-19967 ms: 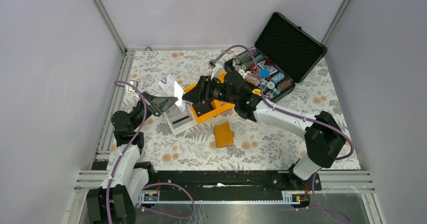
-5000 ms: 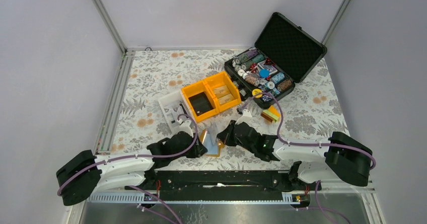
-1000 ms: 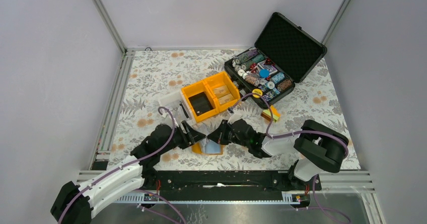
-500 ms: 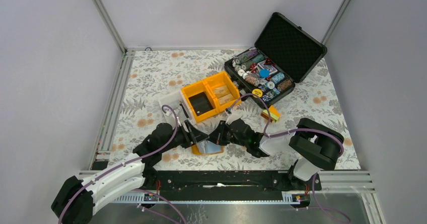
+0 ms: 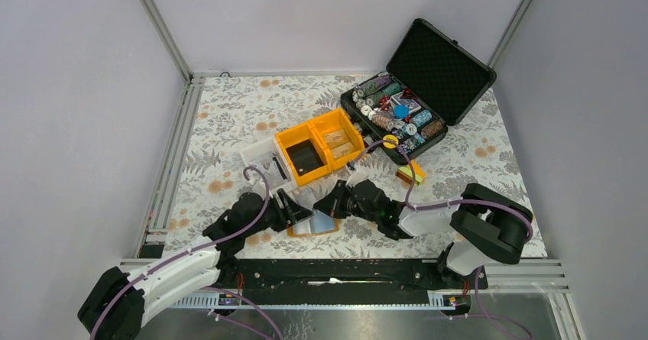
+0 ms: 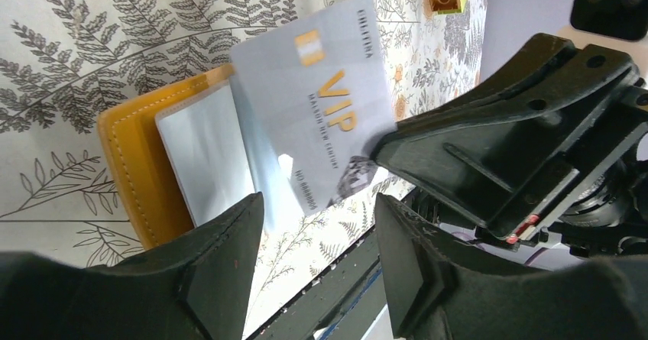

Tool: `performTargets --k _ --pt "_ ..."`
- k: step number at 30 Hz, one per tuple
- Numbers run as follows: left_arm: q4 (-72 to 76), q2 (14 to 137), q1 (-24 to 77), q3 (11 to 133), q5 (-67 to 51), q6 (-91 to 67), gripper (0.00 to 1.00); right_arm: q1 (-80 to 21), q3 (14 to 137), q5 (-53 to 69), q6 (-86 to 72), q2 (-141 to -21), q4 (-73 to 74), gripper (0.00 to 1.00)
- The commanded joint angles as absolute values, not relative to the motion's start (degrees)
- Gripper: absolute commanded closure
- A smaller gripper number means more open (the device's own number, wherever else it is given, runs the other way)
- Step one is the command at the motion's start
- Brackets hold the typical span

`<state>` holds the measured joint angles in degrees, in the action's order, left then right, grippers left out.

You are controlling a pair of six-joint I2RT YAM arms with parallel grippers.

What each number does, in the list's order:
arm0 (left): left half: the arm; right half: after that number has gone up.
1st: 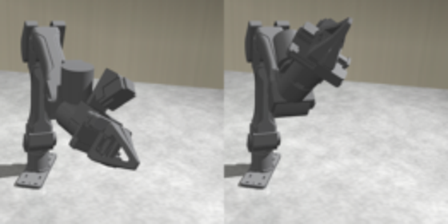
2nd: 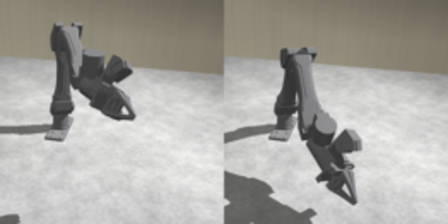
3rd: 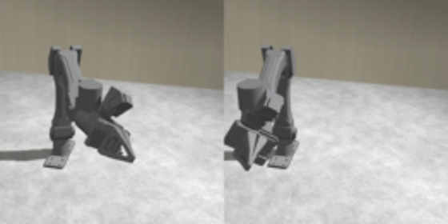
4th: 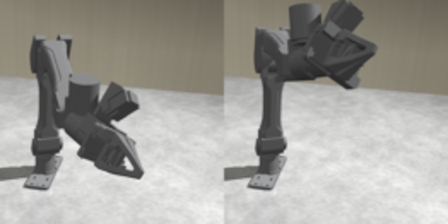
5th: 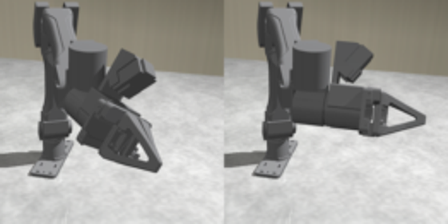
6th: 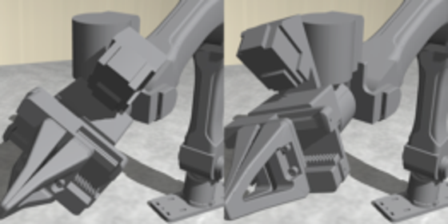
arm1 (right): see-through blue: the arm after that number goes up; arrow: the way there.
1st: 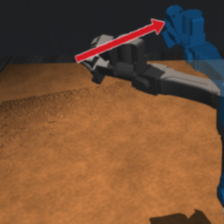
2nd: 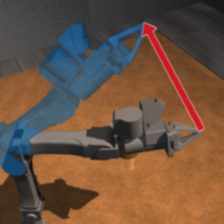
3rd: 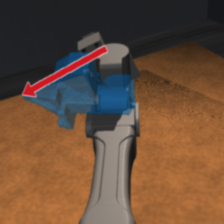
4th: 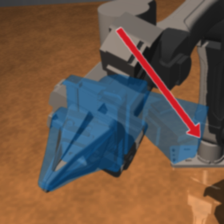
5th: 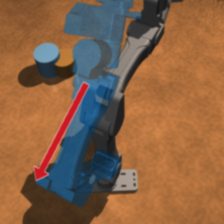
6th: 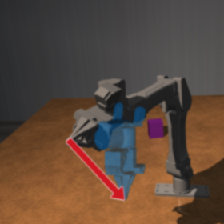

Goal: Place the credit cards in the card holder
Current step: Insert the credit card into the card holder.

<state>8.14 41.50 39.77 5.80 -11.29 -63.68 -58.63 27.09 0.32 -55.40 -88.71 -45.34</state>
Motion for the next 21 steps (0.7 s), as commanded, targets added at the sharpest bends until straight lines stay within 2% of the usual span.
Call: performTargets --k 1,11,14,21 --pt "10.35 39.17 39.40 3.91 -8.87 -64.71 0.43 -58.40 25.78 -3.44 -55.31 -83.95 -45.26 1.00" --pt "22.52 33.43 39.29 0.10 -10.80 -65.37 0.44 -58.36 21.41 -1.07 -57.96 -75.63 -46.77 1.00" --pt "25.47 34.17 39.29 -0.66 -12.34 -64.88 0.47 -58.36 20.44 -0.37 -58.55 -74.83 -46.69 1.00" --pt "29.06 37.61 39.18 -2.55 -12.71 -65.89 0.47 -58.36 19.56 3.60 -60.12 -76.63 -51.95 1.00"
